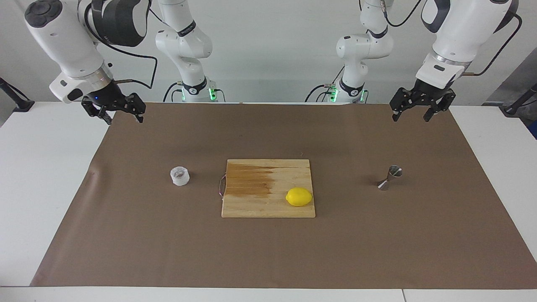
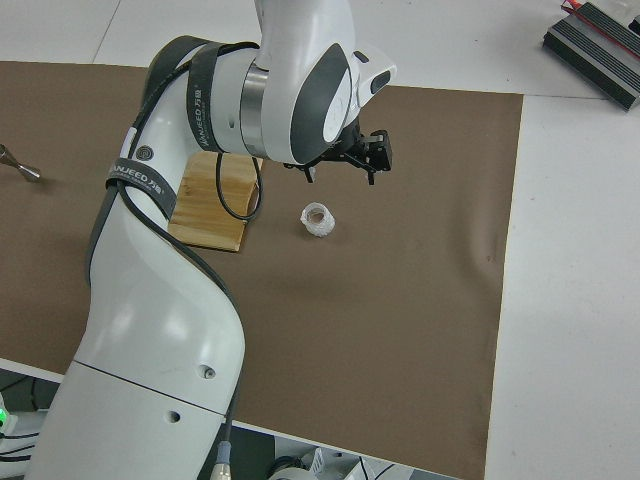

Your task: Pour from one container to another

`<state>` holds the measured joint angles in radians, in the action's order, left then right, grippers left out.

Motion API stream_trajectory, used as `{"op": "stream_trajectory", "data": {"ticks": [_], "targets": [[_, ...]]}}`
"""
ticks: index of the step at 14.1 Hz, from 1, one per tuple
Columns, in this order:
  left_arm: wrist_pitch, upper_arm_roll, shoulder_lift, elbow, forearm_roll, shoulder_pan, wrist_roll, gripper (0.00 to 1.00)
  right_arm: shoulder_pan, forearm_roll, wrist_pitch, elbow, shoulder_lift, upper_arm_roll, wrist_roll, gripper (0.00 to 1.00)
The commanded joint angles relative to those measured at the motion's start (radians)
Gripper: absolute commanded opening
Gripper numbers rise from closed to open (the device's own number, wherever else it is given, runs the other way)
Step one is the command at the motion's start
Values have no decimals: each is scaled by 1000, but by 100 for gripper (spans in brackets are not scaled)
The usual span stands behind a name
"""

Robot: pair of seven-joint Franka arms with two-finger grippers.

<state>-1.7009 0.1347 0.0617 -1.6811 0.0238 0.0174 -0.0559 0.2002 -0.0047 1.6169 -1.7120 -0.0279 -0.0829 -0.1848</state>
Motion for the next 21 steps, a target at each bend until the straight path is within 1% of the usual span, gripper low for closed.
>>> {"op": "stream_trajectory", "data": {"ticks": [1, 4, 5, 6, 7, 8, 10, 12, 15, 17, 19, 21], "targets": [[-54, -6, 6, -61, 47, 27, 10, 100, 7, -8, -2, -3, -6, -6, -10, 100], [-36, -7, -26, -100, 149, 85, 2, 100, 7, -8, -2, -3, -6, -6, -10, 100], [7, -9, -72, -92, 192, 107, 1, 100, 7, -8, -2, -3, -6, -6, -10, 100], [96, -9, -113, -74, 237, 130, -18, 100, 7, -8, -2, -3, -6, -6, -10, 100], [148, -9, -144, -62, 276, 153, -65, 100, 7, -8, -2, -3, -6, -6, -10, 100], [174, -7, -161, -60, 312, 176, -115, 100, 7, -8, -2, -3, -6, -6, -10, 100], [197, -7, -184, -63, 367, 208, -153, 100, 7, -8, -2, -3, -6, -6, -10, 100], [263, -9, -233, -60, 428, 226, -166, 100, 7, -8, -2, -3, -6, -6, -10, 100], [352, -10, -310, -19, 574, 269, -307, 100, 7, -8, -2, -3, -6, -6, -10, 100], [376, -10, -347, -6, 639, 288, -414, 100, 7, -8, -2, -4, -6, -6, -10, 100], [373, -9, -397, 24, 673, 315, -545, 100, 7, -8, -2, -3, -6, -6, -10, 100], [345, -6, -437, 73, 703, 326, -593, 100, 7, -8, -2, -4, -6, -6, -10, 100]]}}
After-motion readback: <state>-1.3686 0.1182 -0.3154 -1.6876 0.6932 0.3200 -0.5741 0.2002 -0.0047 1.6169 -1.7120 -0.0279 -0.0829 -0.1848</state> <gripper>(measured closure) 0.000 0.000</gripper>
